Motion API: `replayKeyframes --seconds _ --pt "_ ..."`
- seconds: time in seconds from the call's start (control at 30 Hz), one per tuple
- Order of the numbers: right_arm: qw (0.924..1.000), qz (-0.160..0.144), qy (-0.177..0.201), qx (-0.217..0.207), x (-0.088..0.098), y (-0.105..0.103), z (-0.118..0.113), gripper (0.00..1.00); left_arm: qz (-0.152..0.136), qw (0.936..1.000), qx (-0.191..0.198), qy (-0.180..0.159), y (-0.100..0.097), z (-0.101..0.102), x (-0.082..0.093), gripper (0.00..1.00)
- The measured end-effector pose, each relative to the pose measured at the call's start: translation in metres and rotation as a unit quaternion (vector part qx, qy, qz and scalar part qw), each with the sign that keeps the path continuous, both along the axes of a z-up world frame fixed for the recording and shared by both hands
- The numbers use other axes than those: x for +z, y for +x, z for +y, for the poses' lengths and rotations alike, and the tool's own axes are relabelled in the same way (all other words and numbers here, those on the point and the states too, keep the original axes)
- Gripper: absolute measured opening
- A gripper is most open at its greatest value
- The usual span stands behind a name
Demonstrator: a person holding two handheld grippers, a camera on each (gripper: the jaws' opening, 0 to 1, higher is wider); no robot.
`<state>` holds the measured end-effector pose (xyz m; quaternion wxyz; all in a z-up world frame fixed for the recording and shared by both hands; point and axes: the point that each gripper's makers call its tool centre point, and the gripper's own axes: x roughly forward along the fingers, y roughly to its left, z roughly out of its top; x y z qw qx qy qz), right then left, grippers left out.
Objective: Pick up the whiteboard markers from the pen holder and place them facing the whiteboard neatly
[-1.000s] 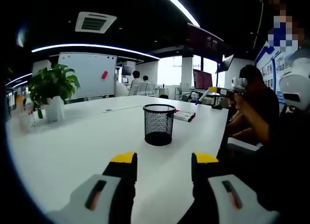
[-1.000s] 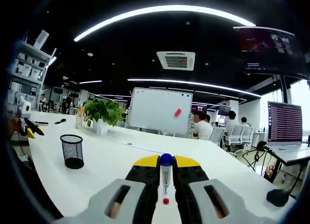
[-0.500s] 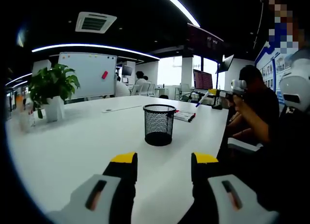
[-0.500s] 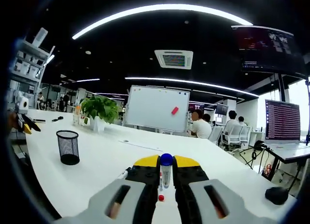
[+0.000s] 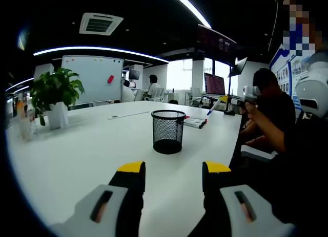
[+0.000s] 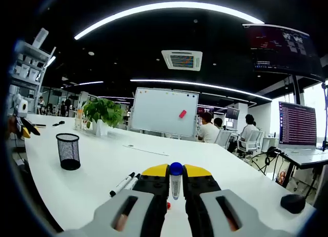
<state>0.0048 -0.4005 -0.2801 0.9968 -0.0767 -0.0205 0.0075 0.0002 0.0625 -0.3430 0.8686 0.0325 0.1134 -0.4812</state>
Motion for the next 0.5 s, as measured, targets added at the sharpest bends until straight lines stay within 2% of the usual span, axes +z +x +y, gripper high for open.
replayKeyframes --seconds 0.5 --pt "1.0000 0.004 -0.005 -0.001 -0.0061 0.0027 -0.0014 0.13 0.003 1.0000 0.003 -0.003 0.0009 0.0001 0.0002 0.46"
